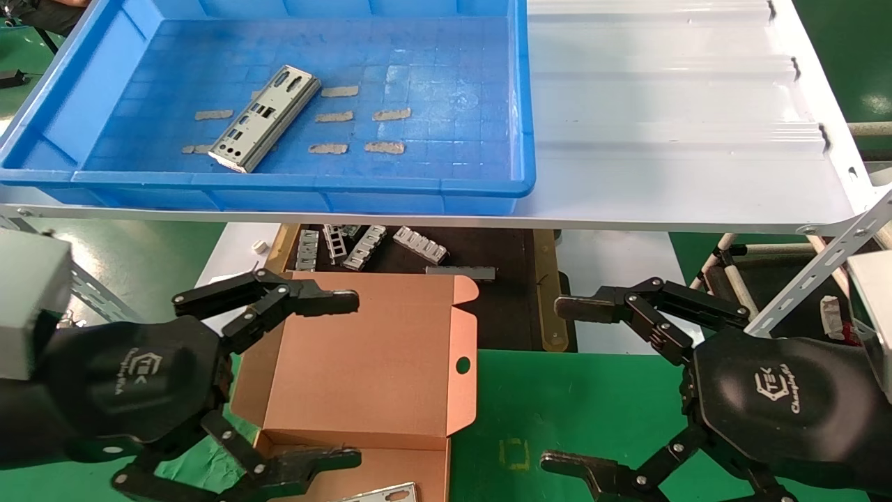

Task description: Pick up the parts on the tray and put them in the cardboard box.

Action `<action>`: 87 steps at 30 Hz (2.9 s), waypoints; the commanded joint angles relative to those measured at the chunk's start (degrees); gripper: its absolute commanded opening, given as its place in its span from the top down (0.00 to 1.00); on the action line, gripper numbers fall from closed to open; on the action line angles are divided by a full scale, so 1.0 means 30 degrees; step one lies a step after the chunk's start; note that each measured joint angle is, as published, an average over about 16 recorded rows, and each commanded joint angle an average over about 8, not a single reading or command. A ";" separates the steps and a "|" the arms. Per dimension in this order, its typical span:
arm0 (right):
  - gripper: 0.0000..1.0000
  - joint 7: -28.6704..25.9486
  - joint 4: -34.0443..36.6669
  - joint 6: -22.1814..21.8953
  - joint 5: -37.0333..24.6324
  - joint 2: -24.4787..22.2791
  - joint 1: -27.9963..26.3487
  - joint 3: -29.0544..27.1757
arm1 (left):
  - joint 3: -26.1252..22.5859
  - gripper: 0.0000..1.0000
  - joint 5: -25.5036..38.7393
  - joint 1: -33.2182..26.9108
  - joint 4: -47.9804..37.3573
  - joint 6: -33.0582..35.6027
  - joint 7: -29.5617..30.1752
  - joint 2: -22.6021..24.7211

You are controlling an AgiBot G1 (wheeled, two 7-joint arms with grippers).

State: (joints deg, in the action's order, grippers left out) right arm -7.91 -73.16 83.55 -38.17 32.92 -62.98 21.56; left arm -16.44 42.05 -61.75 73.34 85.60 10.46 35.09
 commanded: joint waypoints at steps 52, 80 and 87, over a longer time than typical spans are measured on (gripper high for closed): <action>0.00 0.0000 0.0003 -0.0005 0.0006 -0.0001 0.0002 0.0000 | 0.0112 0.00 -0.0045 0.0052 0.0056 0.0015 0.0074 -0.0019; 0.00 0.0000 0.0003 -0.0005 0.0006 -0.0001 0.0002 0.0000 | 0.0102 0.00 -0.0044 0.0049 0.0054 0.0015 0.0073 -0.0019; 0.00 0.0000 0.0003 -0.0005 0.0006 -0.0001 0.0002 -0.0001 | 0.0102 0.00 -0.0045 0.0049 0.0054 0.0015 0.0073 -0.0019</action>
State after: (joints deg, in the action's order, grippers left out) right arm -7.91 -73.15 83.53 -38.16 32.92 -62.98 21.56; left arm -16.13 41.91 -61.61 73.50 85.65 10.68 35.03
